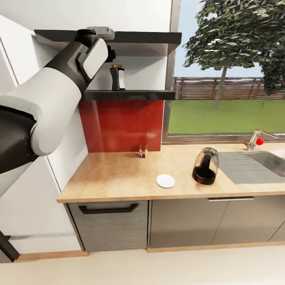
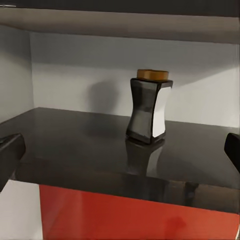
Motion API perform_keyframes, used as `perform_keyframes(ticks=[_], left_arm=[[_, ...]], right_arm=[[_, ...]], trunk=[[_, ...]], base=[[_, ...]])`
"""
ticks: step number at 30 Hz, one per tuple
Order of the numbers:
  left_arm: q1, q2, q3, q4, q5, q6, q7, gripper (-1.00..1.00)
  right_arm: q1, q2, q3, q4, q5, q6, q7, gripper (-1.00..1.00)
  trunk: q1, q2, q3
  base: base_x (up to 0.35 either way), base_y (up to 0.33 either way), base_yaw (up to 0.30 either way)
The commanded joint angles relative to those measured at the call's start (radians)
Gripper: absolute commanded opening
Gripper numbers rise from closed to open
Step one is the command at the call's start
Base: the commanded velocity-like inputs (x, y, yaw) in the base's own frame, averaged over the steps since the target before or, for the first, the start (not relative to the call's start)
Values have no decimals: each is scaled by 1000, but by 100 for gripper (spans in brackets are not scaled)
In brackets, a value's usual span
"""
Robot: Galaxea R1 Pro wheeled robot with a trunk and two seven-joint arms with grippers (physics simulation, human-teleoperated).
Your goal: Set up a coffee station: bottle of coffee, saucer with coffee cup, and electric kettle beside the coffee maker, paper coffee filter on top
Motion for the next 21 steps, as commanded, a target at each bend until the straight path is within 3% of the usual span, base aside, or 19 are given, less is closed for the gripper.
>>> perform_keyframes(ticks=[1, 8, 13, 21], left_arm=[[-1, 1, -9, -1, 10, 4, 7, 100], [2, 1, -10, 0, 9, 3, 8, 100], [23, 1, -10, -2, 11, 2, 6, 100], [27, 0, -8, -2, 12, 2, 6, 100]], right_arm=[[16, -2, 8, 3, -7, -2, -4, 100], [118, -33, 9, 5, -6, -3, -4, 100], [128, -32, 8, 4, -8, -4, -4, 100], [129, -32, 6, 4, -10, -4, -4, 100]], trunk=[[1, -2, -2], [1, -2, -2], [1, -2, -2], [1, -2, -2]], base=[[314, 0, 0], [216, 0, 0], [74, 0, 0], [299, 0, 0]])
